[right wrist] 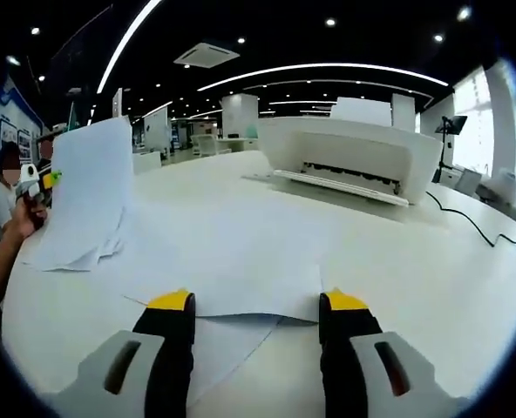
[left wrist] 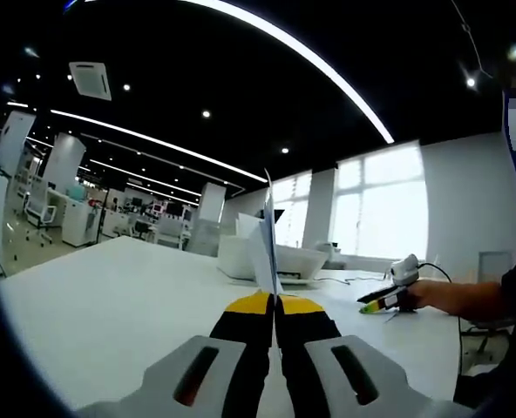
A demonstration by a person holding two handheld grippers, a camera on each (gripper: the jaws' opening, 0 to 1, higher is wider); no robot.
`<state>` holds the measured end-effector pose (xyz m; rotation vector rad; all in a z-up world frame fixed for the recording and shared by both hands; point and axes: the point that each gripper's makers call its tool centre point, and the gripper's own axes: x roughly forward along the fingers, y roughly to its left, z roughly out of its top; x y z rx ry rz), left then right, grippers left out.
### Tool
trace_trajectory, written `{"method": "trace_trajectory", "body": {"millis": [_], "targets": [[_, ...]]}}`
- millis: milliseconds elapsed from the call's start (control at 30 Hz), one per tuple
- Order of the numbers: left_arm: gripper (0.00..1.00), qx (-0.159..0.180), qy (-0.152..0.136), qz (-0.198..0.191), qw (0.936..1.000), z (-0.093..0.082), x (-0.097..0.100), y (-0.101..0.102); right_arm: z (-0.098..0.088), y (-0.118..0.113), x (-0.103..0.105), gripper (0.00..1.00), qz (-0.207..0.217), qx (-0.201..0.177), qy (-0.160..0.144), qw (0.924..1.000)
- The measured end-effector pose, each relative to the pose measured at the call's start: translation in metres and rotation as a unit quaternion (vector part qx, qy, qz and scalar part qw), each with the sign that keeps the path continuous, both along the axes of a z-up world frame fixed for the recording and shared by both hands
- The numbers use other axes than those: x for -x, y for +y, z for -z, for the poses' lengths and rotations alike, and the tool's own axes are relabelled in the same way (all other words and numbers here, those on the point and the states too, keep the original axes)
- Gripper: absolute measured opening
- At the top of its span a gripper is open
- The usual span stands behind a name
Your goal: Organize the stack of printing papers by aligning and flattening the scattered papers on the table
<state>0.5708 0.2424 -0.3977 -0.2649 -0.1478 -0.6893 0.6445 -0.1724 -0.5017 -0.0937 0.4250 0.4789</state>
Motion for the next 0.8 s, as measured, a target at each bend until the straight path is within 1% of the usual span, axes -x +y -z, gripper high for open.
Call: {"method": "trace_trajectory", "body": {"millis": [300,500,533,633,700,800], "targets": [[0.06,0.000,0.000,-0.001,1.0000,0.000,0.000,0.000,-0.001,0.003,0.003,0.45,-0.009,-0.003,-0.003,1.0000],[0.06,-0.001,0.000,0.000,1.0000,0.000,0.001,0.000,-0.002,0.004,0.009,0.33,-0.009,-0.002,-0.007,0.9999],[0.06,-0.001,0.000,0.000,1.0000,0.000,0.001,0.000,-0.003,0.003,0.009,0.32,-0.006,-0.002,-0.010,0.9999],[0.06,-0.002,0.000,-0.001,1.0000,0.000,0.000,0.000,-0.008,0.001,0.008,0.26,-0.003,0.005,-0.030,0.9995],[0.06,-0.002,0.000,-0.001,1.0000,0.000,0.000,-0.001,-0.011,0.000,0.009,0.24,0.000,0.002,-0.036,0.9993],[0.06,-0.003,0.001,-0.001,1.0000,0.000,0.001,-0.001,-0.016,-0.005,0.008,0.18,0.009,-0.008,-0.048,0.9988]]}}
